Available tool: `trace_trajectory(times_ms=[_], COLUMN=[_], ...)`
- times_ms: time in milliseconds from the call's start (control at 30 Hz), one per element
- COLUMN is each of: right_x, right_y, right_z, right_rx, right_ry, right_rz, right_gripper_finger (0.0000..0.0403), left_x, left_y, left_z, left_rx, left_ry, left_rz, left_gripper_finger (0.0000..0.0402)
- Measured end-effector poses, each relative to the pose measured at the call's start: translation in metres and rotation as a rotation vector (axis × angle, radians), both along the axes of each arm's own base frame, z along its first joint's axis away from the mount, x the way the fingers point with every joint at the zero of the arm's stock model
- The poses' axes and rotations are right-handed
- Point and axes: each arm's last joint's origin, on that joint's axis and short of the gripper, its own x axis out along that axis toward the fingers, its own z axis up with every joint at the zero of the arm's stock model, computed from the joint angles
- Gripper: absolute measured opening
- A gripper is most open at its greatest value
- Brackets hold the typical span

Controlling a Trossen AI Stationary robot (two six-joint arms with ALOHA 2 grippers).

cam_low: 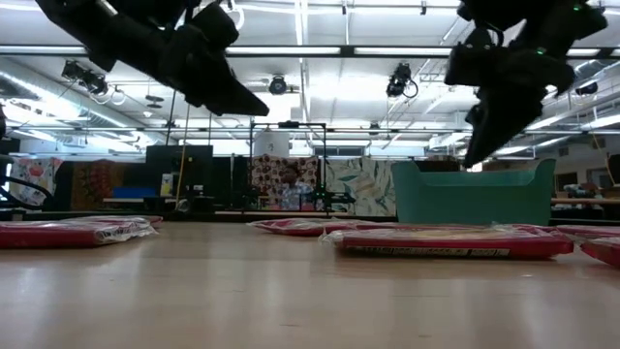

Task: Sort popcorn bags into baskets
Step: Put the popcorn bag into the blue bin

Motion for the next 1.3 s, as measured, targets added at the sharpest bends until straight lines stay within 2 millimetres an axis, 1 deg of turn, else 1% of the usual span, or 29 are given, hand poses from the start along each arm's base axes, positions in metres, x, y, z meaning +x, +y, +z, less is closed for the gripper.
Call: trace_trajectory(times_ms=[133,233,367,467,633,800,933,1133,1167,1233,1300], right_x=[-0.002,-0.001,0.0,0.002,0.006,0.011,0.012,0.013,0.013,0.014,0.016], right_y=[0.014,0.025,0.034,0.038,0.041,0.041,0.043,0.042,0.042,0.043,0.044], right_z=[-0.01,-0.018,-0.032,-0.042,-0.06,-0.073,-0.076,-0.07,-0.069,-0.065,-0.055], right_rx=[-0.059,-0.131,-0.212,-0.253,-0.321,-0.418,-0.434,-0.422,-0.417,-0.401,-0.401], right_ry=[0.067,0.113,0.201,0.257,0.346,0.396,0.402,0.344,0.339,0.328,0.33], right_rz=[0.062,0.126,0.255,0.312,0.363,0.373,0.399,0.379,0.379,0.382,0.384], right_gripper_finger=[0.0153,0.0153,0.0152,0.0152,0.0151,0.0143,0.0107,0.0014,0.0009,0.0013,0.0015], left_x=[0.009,0.017,0.032,0.039,0.045,0.043,0.04,0.038,0.038,0.038,0.039], left_y=[0.0,0.0,0.004,0.009,0.022,0.038,0.047,0.053,0.053,0.052,0.051], left_z=[-0.001,-0.006,-0.009,-0.01,-0.005,0.002,0.006,0.005,0.005,0.005,0.004], left_rx=[-0.019,-0.034,-0.043,-0.033,0.067,0.191,0.237,0.238,0.237,0.228,0.225], left_ry=[-0.075,-0.11,-0.108,-0.094,-0.096,-0.107,-0.107,-0.101,-0.098,-0.098,-0.091], left_rz=[0.018,0.029,0.046,0.06,0.07,0.094,0.152,0.172,0.172,0.173,0.167], left_gripper_finger=[0.0043,0.0044,0.0044,0.0044,0.0044,0.0043,0.0043,0.0043,0.0043,0.0043,0.0043])
